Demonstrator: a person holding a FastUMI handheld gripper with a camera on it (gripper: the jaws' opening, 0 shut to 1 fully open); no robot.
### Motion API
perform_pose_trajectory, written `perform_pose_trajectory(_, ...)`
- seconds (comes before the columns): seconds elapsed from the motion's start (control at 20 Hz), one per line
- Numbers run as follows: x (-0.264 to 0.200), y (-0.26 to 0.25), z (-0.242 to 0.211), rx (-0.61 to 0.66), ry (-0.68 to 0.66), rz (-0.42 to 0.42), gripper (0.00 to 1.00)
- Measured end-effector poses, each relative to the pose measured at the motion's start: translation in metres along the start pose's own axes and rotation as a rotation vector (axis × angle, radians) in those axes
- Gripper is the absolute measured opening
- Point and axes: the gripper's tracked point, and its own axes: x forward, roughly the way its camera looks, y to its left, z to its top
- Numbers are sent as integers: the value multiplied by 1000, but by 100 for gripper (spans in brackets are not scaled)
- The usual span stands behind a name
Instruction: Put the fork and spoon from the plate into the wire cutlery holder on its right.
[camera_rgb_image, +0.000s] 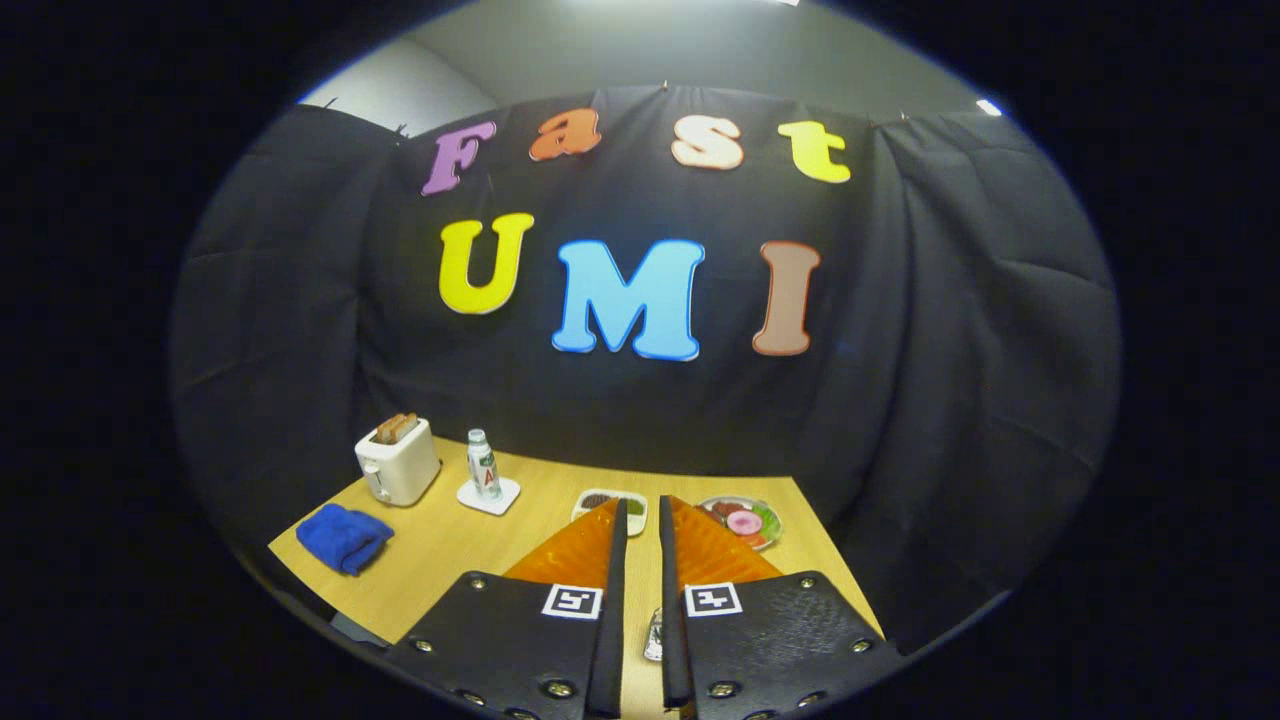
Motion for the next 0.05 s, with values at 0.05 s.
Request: perform_pose_trajectory(0.05,-9,0,9,-15,-45,-22,16)
